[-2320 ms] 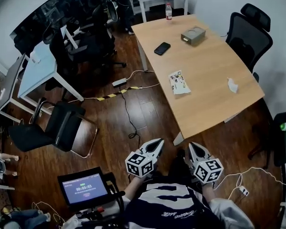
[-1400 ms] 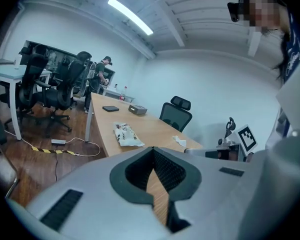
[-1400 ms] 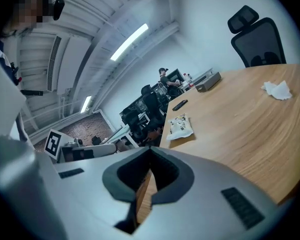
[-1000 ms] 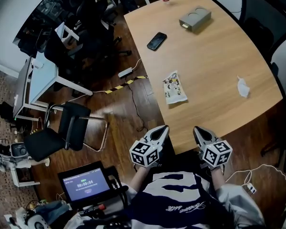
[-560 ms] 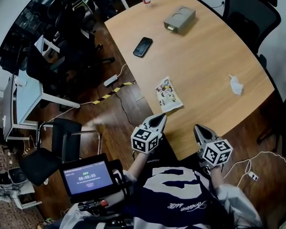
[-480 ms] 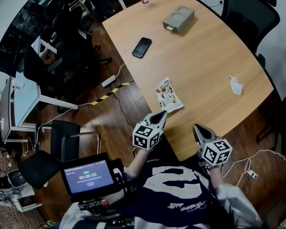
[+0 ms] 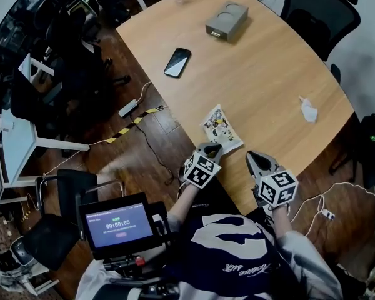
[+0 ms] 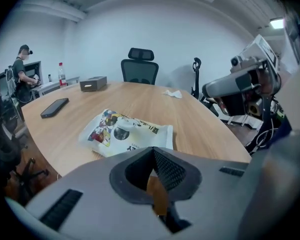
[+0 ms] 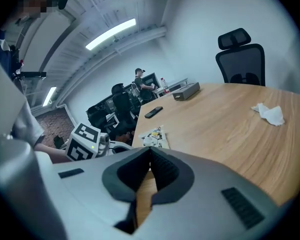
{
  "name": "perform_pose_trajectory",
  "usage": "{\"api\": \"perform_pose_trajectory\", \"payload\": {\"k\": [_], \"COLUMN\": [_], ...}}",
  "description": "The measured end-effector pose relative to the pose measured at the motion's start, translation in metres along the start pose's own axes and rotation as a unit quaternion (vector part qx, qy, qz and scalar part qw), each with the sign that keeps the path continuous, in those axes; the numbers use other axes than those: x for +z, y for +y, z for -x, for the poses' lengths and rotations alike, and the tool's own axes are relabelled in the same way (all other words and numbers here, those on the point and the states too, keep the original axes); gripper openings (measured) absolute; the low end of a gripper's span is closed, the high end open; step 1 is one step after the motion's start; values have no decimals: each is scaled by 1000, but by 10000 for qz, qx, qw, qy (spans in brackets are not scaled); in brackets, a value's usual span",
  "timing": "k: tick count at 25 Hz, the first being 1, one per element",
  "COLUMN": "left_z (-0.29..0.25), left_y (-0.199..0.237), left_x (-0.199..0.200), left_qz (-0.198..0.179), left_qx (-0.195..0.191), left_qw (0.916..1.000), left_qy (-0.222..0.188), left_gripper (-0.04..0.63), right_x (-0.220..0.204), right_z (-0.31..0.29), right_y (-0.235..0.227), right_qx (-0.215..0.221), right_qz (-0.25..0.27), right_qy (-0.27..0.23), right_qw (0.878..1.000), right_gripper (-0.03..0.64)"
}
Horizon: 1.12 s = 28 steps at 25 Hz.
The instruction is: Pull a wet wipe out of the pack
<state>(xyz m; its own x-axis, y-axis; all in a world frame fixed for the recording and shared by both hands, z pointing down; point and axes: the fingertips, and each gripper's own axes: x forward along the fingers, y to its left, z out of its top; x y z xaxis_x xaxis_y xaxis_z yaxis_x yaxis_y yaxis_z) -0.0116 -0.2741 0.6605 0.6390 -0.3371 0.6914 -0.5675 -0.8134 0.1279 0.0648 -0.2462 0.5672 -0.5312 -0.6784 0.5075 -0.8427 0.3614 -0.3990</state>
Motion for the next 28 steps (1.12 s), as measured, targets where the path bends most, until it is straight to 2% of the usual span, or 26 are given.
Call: {"api": "perform_pose_trajectory", "payload": {"k": [2, 7, 8, 12, 14, 21, 25, 28], "left_z": [-2, -7, -7, -3, -2, -3, -2, -3], "left_y": [1, 4, 4, 7, 8, 5, 6, 6], "left_x": [-2, -3, -1, -1, -4, -2, -3, -3], "left_qz": [9, 476, 555, 843, 942, 907, 826, 807], "left_qx": [-65, -304, -376, -581, -607, -589, -519, -486], "left_qw": [10000, 9984, 9976, 9942, 9930, 9933, 9942, 9945], "left_qy": [20, -100, -161, -317, -376, -409, -451, -448], "left_gripper": [3, 4, 3, 3, 3, 3, 3, 3], "right_x": [9, 20, 20, 18, 14, -1, -9, -10], "right_z": [-15, -54, -62, -95, -109, -142, -153, -153], "right_y": [3, 10, 13, 28, 33, 34, 27, 26], "right_qx": [25, 185, 240, 458, 552, 566, 332, 344], "right_qz": [150, 658, 791, 1341, 1608, 1994, 2009, 1928], "right_qy": [43, 314, 401, 761, 965, 1417, 1491, 1501], "right_qw": [9999, 9972, 9958, 9870, 9807, 9680, 9676, 9691], "right_gripper": [-3, -3, 28, 44, 86, 87, 86, 51]}}
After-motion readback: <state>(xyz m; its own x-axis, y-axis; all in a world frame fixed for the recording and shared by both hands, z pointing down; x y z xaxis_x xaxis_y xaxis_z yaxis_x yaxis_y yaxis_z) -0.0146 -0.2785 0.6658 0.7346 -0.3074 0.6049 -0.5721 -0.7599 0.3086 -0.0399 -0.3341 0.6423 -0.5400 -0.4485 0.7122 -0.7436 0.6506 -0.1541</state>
